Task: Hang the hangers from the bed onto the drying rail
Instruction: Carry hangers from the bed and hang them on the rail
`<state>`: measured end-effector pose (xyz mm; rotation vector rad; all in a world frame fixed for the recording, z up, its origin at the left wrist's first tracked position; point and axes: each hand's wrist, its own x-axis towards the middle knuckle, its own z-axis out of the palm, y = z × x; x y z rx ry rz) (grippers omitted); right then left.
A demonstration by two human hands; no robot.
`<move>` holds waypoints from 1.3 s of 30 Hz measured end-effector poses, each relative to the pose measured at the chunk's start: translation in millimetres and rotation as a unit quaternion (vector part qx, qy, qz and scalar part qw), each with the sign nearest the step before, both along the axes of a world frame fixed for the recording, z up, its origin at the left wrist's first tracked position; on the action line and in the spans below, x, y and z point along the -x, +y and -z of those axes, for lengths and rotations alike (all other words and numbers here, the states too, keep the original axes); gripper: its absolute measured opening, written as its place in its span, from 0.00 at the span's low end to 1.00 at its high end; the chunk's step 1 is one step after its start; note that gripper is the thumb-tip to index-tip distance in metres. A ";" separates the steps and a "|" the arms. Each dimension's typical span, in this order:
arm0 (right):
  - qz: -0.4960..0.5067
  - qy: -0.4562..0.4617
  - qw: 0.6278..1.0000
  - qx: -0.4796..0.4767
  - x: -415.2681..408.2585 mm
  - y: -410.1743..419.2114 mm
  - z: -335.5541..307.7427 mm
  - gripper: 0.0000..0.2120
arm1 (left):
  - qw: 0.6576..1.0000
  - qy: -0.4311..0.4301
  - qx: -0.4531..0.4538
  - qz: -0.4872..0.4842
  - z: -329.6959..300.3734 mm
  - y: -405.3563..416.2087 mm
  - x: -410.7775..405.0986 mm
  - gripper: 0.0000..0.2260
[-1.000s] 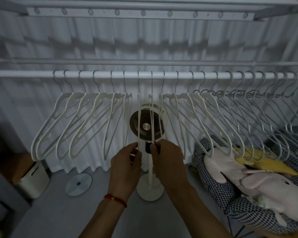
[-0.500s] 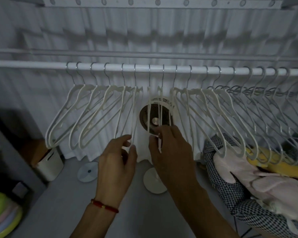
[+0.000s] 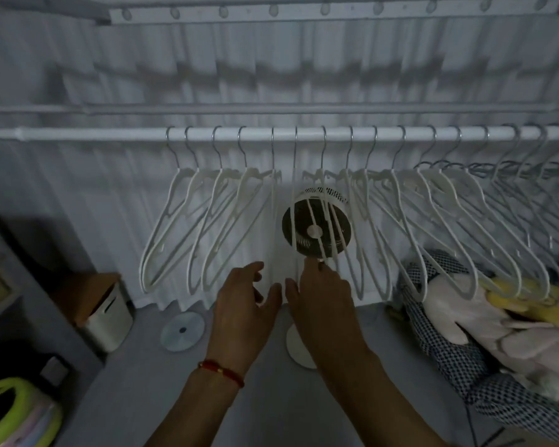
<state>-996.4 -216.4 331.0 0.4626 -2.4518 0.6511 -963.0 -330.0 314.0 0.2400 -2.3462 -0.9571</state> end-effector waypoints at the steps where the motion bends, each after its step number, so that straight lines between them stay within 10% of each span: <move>1: 0.011 -0.020 1.000 -0.006 0.7 -4.8 0.3 0.17 | 1.000 0.006 0.004 0.012 2.2 -2.4 2.8 0.22; 10: 0.040 -0.146 0.989 -0.001 -13.0 -12.8 -13.1 0.13 | 0.996 0.037 -0.028 0.071 -1.4 -21.4 5.5 0.22; 17: -0.066 0.037 0.992 0.102 -30.0 -38.5 -30.9 0.11 | 0.988 0.148 0.032 -0.015 -28.4 -65.5 -19.9 0.12; 27: -0.090 -0.225 0.952 0.189 2.5 -108.7 -5.0 0.21 | 0.992 0.052 -0.118 0.000 -6.1 -103.0 -9.7 0.17; 39: -0.093 -0.235 0.953 0.166 1.7 -115.7 -1.5 0.13 | 0.984 0.027 -0.166 0.056 1.9 -103.8 -7.0 0.14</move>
